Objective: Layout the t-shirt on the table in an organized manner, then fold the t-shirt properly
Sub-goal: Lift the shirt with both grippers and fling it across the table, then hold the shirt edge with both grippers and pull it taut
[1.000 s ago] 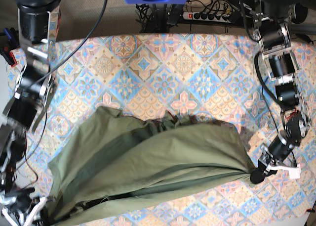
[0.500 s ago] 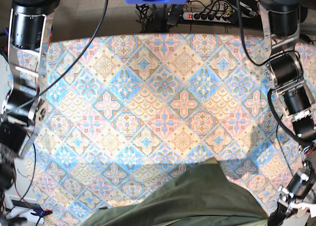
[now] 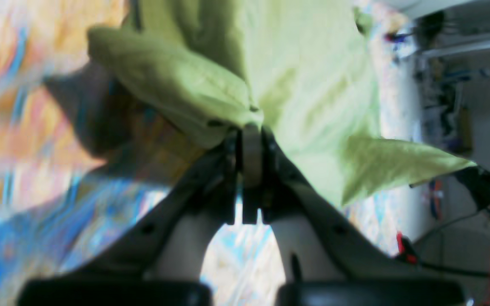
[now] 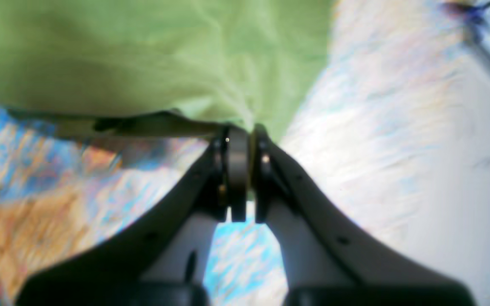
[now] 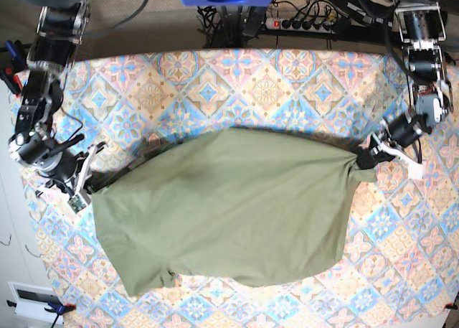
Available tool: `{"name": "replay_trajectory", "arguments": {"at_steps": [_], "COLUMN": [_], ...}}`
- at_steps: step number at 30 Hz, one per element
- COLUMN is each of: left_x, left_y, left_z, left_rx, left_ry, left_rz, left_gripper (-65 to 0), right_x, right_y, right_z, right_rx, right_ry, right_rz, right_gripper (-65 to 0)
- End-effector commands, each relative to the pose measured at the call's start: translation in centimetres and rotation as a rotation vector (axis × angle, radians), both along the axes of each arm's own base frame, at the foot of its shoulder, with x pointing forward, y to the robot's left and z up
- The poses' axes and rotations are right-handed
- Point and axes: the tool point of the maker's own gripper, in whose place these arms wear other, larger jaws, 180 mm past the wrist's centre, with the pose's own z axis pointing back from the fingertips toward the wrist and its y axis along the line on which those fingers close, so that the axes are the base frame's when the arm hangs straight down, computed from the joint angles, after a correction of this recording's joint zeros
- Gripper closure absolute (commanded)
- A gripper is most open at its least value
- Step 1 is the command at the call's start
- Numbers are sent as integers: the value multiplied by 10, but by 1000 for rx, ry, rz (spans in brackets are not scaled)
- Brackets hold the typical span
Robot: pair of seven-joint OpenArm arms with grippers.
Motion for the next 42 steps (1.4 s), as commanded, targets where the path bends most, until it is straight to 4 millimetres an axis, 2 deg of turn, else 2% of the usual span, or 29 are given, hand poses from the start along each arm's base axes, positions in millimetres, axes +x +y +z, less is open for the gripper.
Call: {"name": "replay_trajectory", "arguments": {"at_steps": [1, 4, 6, 10, 13, 14, 19, 23, 27, 29, 30, 34, 37, 39, 42], "left_x": [0, -16, -25, -44, -59, -63, -63, -48, -55, -69, -75, -92, -108, -112, -112], "left_y": [7, 17, 21, 24, 20, 18, 20, 35, 32, 33, 32, 25, 20, 17, 9], "left_z": [8, -11, -22, -38, -48, -50, -50, -36, -41, -48, -51, -57, -53, -50, -47], "left_rx": [13, 75, 121, 163, 170, 165, 177, 188, 184, 185, 183, 176, 103, 45, -17], "left_ry": [-39, -1, 31, 87, 156, 177, 181, 107, 155, 196, 211, 263, 297, 295, 281], "left_rz": [15, 45, 43, 28, -24, -41, -40, 29, -8, -20, -25, -64, -71, -59, -51], "left_gripper": [0, 0, 0, 0, 0, -20, -96, -90, -98, -106, -130, -296, -414, -438, -438], "right_x": [5, -11, -24, -61, -89, -95, -105, -86, -79, -80, -80, -81, -81, -81, -82], "right_y": [-6, -8, -19, -53, -76, -80, -80, -71, -73, -73, -72, -73, -73, -73, -72], "right_z": [16, -5, -20, -53, -70, -72, -68, -51, -43, -45, -45, -47, -47, -47, -48], "right_rx": [-10, -30, -87, -282, -412, -441, -484, -465, -475, -473, -472, -471, -470, -470, -467], "right_ry": [-50, 13, 62, 208, 297, 310, 303, 219, 208, 213, 213, 220, 220, 220, 222], "right_rz": [0, -6, -29, -91, -123, -126, -116, -110, -128, -126, -126, -128, -127, -127, -127], "right_gripper": [-11, -11, -11, -11, -11, -11, -11, -11, -11, -11, -11, -11, -11, -11, -11]}}
